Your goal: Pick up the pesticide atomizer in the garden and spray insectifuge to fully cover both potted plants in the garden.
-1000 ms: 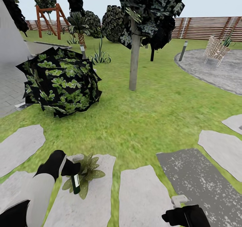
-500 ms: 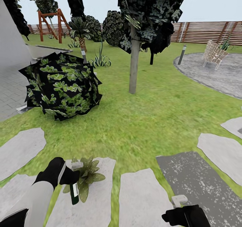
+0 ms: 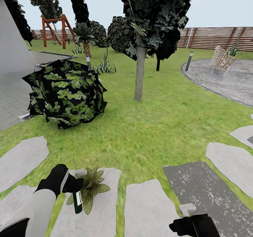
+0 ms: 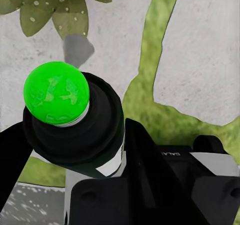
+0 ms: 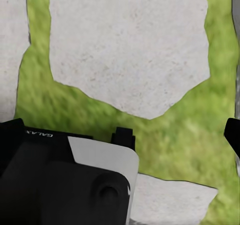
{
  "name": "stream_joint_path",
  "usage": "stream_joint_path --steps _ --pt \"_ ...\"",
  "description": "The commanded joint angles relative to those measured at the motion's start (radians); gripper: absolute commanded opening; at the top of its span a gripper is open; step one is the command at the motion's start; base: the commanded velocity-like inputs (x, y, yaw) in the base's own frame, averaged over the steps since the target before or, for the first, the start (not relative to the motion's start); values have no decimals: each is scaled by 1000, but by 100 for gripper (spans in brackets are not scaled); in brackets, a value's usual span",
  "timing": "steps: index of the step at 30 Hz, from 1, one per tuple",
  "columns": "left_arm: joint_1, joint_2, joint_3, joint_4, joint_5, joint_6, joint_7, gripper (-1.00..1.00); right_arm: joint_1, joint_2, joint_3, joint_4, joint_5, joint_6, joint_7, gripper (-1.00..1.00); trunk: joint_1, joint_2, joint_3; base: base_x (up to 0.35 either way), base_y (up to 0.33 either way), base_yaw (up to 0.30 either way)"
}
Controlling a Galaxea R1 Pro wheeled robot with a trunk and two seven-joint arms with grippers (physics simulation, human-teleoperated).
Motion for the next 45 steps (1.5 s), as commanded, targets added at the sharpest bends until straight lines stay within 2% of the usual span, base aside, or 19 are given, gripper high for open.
stream_joint_path --steps 1,4,23,26,28,30,33,34,36,37,40,42,43,44,45 --pt "-1 -1 5 -1 -12 3 -7 -100 -1 1 -3 -1 11 2 10 100 -4 7 4 0 0 0" --pt "-1 0 5 -1 -12 3 -6 -100 -1 1 -3 -1 11 2 10 100 -15 28 16 0 0 0" --pt "22 2 11 -2 -11 3 -8 -100 -1 1 -6 -2 11 1 11 100 -15 28 16 0 0 0" --pt "36 2 -6 -5 -13 -14 -8 -100 -1 1 -7 -1 11 0 12 100 -15 28 16 0 0 0" --pt "68 2 -37 -40 -12 -64 -10 -100 -1 1 -7 -1 11 0 12 100 -15 28 16 0 0 0" --pt "105 3 -80 -121 -12 -112 -23 -100 -1 1 -7 -1 11 0 12 100 -15 28 16 0 0 0" --pt "159 4 -155 -240 -12 -145 -163 -100 -1 1 -7 -1 11 0 12 100 -15 28 16 0 0 0" --pt "172 6 -183 -265 -12 -157 -225 -100 -1 1 -7 -1 11 0 12 100 -15 28 16 0 0 0" --pt "188 15 -259 -318 -16 -216 -387 -100 -1 1 -7 -1 11 -1 12 100 -15 28 16 0 0 0" --pt "190 24 -277 -332 -16 -237 -420 -100 -1 1 -7 -1 11 -2 12 100 -15 28 16 0 0 0" --pt "193 65 -332 -393 -15 -276 -514 -100 -1 1 -7 -1 11 -6 12 100 -15 28 16 0 0 0" --pt "193 99 -387 -459 -15 -303 -626 -100 -1 1 -7 -1 11 -7 12 100 -15 28 16 0 0 0" --pt "193 122 -409 -494 -16 -342 -700 -100 -1 1 -7 -1 11 -7 12 100 -15 28 16 0 0 0" --pt "191 144 -421 -515 -17 -381 -776 -100 -1 0 -7 -1 11 -7 12 100 -15 28 16 0 0 0" --pt "190 160 -425 -524 -18 -405 -823 -100 -1 0 -7 -1 11 -7 13 100 -15 28 16 0 0 0"
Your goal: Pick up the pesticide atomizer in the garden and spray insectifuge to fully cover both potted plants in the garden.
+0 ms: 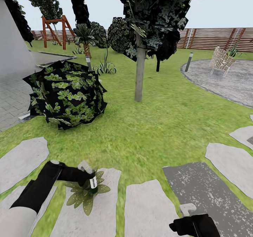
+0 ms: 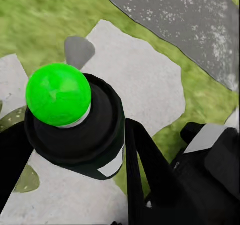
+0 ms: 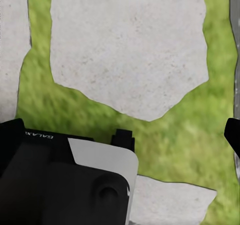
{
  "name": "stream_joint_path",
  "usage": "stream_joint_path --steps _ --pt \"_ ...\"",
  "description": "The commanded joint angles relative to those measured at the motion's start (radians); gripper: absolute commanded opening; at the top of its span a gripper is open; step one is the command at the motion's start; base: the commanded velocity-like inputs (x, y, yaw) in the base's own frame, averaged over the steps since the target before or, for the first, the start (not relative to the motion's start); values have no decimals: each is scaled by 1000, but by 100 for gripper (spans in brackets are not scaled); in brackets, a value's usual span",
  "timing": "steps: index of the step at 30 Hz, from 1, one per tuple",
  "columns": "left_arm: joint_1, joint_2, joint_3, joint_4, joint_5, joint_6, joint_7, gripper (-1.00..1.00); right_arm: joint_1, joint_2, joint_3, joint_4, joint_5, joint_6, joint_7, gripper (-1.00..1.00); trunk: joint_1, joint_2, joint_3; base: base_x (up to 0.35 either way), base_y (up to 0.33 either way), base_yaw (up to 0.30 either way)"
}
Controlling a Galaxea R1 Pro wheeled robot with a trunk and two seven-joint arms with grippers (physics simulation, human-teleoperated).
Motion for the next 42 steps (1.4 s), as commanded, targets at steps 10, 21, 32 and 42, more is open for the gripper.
stream_joint_path --steps 10,21,32,42 --pt "-7 66 -30 -11 -7 -208 -179 -100 -1 -9 2 -31 -129 -5 73 100 0 -1 -1 0 0 0" --pt "-8 66 -182 -10 -9 -247 -199 -100 -50 -11 1 -390 -198 4 486 100 0 -1 -1 0 0 0" --pt "-9 64 -251 -9 -10 -245 -208 -100 -113 -11 2 -394 -198 4 759 -100 0 -1 -1 0 0 0" --pt "-71 61 -341 -8 -15 -208 -229 -100 -114 1 10 -393 -197 -3 754 -100 0 -1 -1 0 0 0"
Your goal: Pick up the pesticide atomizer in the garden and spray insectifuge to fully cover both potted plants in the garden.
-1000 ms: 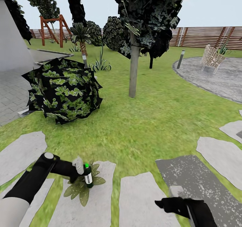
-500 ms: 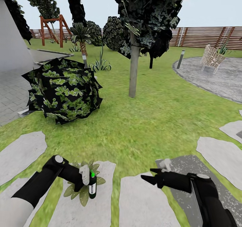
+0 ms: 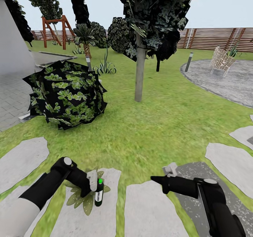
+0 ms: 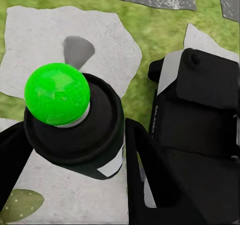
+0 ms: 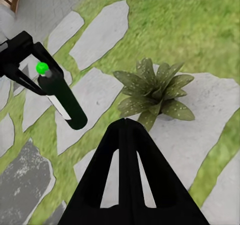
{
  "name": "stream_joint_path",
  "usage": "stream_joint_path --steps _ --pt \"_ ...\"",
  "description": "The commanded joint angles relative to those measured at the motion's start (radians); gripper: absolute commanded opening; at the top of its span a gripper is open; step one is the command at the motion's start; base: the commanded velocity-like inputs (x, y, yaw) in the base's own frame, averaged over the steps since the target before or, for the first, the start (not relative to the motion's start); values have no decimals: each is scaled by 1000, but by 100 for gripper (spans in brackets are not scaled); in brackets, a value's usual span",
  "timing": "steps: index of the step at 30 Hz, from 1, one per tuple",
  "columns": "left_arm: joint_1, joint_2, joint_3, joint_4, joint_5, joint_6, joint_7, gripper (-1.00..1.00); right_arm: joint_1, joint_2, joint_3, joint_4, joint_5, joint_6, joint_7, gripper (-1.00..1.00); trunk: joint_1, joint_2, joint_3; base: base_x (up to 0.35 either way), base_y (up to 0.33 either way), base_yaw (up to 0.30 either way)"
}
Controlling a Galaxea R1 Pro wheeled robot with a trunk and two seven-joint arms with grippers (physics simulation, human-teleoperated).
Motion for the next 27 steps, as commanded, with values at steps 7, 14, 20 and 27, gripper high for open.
stream_joint_path --steps 7,14,20,27 --pt "-54 -2 -65 2 -6 75 0 -100 -1 3 48 -1 9 9 7 -100 0 -1 -1 0 0 0" --pt "-95 -6 -189 3 -12 148 2 -100 -1 3 164 -2 11 14 5 -100 0 -1 -1 0 0 0" --pt "-105 -11 -219 3 -13 152 2 -100 -1 4 167 -2 11 14 4 -100 0 -1 -1 0 0 0" --pt "-121 -63 -262 3 -14 154 3 -100 -1 4 167 -2 11 14 5 -100 0 -1 -1 0 0 0"
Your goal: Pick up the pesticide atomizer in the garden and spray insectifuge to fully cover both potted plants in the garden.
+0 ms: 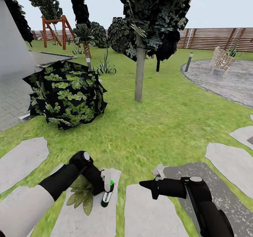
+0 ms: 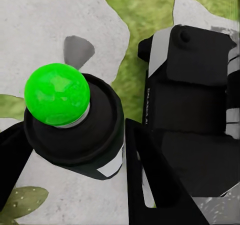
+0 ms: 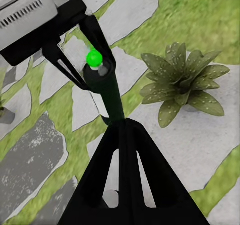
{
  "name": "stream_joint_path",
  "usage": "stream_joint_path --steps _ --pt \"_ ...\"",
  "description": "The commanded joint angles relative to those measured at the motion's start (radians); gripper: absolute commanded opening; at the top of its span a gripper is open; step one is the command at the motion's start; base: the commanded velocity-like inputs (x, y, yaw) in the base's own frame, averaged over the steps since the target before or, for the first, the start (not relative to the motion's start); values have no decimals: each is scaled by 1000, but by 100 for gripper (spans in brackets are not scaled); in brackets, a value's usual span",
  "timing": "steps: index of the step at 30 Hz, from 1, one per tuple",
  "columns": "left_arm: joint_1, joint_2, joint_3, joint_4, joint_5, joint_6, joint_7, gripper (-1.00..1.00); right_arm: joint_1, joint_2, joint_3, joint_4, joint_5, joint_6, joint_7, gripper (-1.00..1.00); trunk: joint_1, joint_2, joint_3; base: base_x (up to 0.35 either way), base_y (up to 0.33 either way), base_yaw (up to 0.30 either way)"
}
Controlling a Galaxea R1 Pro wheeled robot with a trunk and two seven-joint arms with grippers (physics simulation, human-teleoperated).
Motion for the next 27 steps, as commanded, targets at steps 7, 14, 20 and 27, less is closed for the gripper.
stream_joint_path --steps 7,14,20,27 --pt "-3 -43 -32 -2 -33 21 -1 -100 -1 1 -2 -1 9 7 10 -100 0 -1 -1 0 0 0" --pt "-7 -95 -78 -2 -46 43 -1 -100 -1 1 -2 -1 9 7 10 -100 0 -1 -1 0 0 0" --pt "-24 -110 -116 -2 -47 70 -1 -100 -1 1 -3 -1 9 7 10 -100 0 -1 -1 0 0 0" --pt "-46 -139 -166 -2 -47 108 -2 -100 -1 1 -3 -1 9 7 10 -100 0 -1 -1 0 0 0"
